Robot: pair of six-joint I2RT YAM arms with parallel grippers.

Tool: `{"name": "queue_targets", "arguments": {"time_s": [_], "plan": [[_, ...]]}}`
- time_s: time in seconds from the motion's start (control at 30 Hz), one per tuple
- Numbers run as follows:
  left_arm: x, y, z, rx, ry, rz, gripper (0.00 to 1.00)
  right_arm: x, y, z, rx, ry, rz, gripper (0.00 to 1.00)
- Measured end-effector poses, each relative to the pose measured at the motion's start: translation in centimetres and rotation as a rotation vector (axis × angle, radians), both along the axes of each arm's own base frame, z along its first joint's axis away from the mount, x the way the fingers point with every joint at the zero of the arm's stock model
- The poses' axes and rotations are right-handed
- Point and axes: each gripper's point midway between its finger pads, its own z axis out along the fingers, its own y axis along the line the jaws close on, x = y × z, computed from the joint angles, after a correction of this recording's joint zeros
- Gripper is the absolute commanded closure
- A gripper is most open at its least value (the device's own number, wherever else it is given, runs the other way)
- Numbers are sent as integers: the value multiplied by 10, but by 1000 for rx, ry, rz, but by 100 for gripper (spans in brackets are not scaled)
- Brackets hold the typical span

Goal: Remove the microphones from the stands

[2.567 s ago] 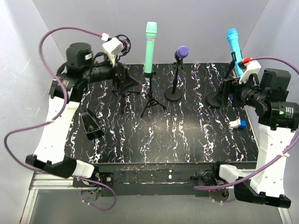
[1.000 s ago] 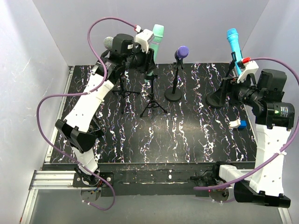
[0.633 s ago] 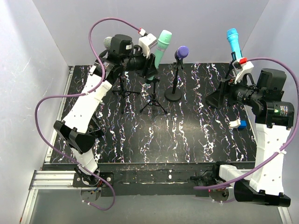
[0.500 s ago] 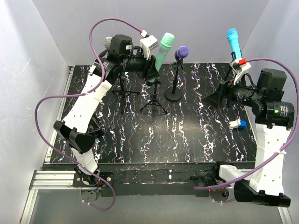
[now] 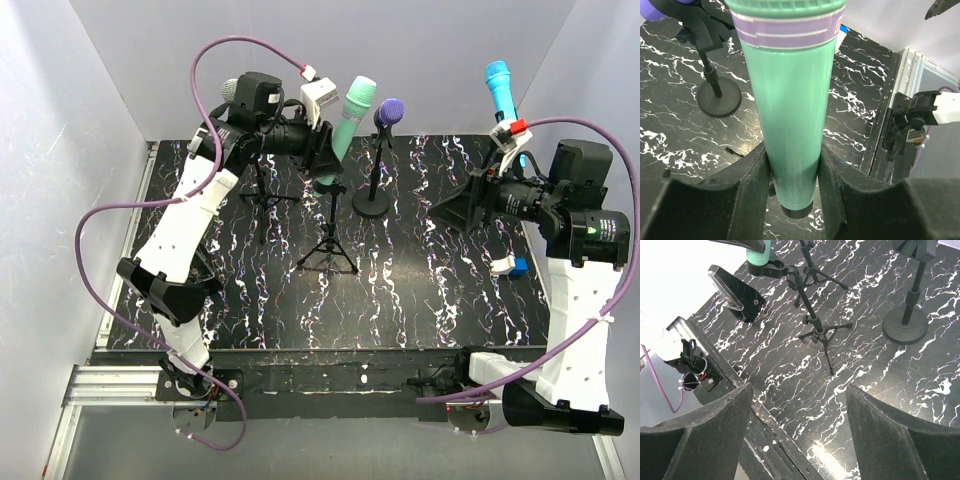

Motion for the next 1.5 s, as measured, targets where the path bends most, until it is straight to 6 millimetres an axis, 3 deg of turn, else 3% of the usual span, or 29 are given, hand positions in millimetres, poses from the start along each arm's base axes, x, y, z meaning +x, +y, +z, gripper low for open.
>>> {"name": "queue_targets", "arguments": {"time_s": [0.4,0.47,0.5,0.53,0.63,0.77,1.17,1.3,1.5], "plan": [[-29,9,-4,-28,-29,-187,97,-8,12,0,-12,-15,71,20],[-35,12,-4,-23,-54,-205,74,-6,13,4,-16,-25,81,19],[-37,14,-5,-19,-64,-209,49,-4,14,8,-16,-32,84,19],[-39,15,-5,-16,-75,-213,37,-1,14,13,-14,-41,86,19],[-38,19,-7,-5,-118,-196,25,9,16,30,-1,-71,94,19],[-26,22,-12,15,-159,-141,23,26,19,46,27,-84,103,19],[13,32,-34,102,-217,29,14,61,22,41,63,-34,105,19],[17,38,-40,129,-216,58,22,66,23,46,70,-60,115,19],[8,38,-46,138,-182,31,47,68,30,50,86,-73,143,20]]}}
